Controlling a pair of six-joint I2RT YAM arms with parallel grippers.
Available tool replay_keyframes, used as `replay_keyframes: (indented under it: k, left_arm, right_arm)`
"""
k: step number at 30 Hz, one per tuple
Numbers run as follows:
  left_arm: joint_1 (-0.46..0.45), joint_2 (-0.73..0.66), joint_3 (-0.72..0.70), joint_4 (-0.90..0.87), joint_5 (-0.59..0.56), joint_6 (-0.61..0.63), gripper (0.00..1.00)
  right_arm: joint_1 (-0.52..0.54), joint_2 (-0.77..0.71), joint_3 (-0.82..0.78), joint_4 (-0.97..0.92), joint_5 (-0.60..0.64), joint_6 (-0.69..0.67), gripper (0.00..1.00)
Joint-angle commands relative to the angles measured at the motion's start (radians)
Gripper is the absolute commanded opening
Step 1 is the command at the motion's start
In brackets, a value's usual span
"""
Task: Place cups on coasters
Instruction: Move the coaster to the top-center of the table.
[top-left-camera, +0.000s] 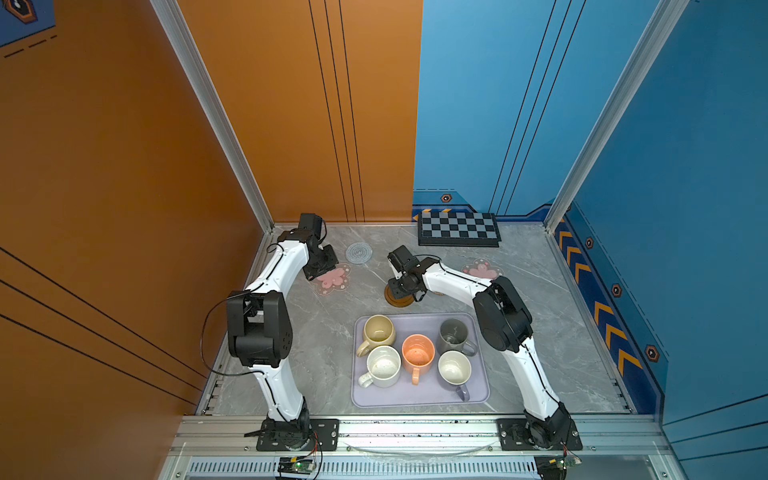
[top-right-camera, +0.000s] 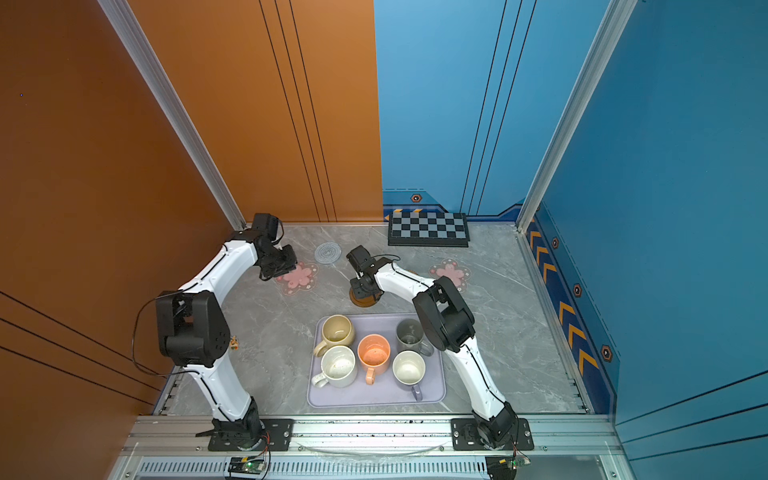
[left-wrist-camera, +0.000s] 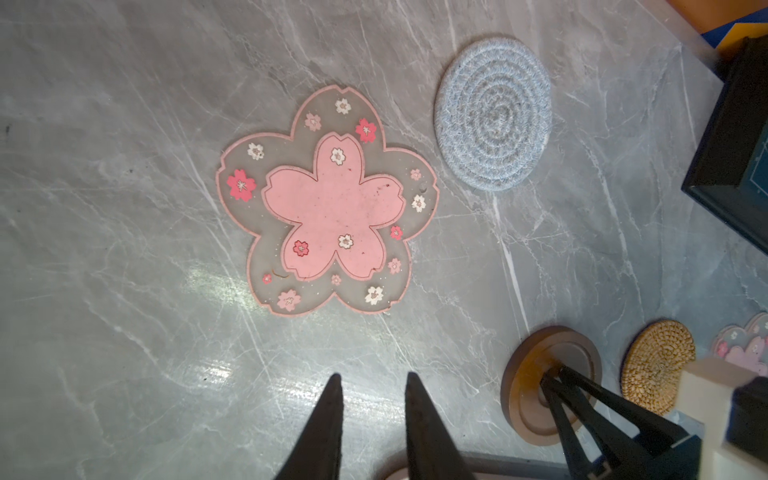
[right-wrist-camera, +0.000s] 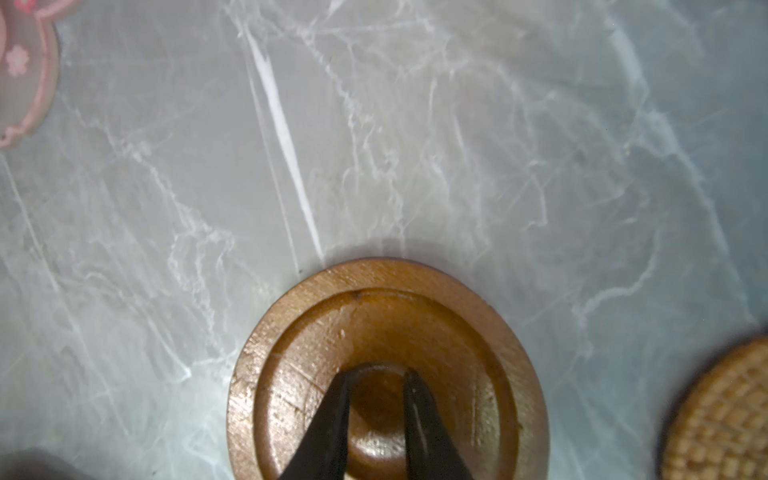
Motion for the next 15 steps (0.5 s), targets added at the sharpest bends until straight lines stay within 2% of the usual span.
replay_keyframes:
  k: [1, 8, 15]
  left_arm:
    - [-0.002, 0.009, 0.002, -0.023, 0.007, -0.008, 0.27]
    - [-0.020, 0.027, 0.002, -0.021, 0.007, -0.010, 0.27]
    - [-0.042, 0.036, -0.003, -0.005, 0.011, -0.020, 0.27]
  right_arm:
    - [-0.028, 0.072, 0.058, -0.077, 0.016, -0.002, 0.26]
    - [-0.062, 0.195, 0.277, -0.129, 0.020, 0.015, 0.27]
    - [-0.101, 0.287, 0.423, -0.133, 0.047, 0.069, 0.28]
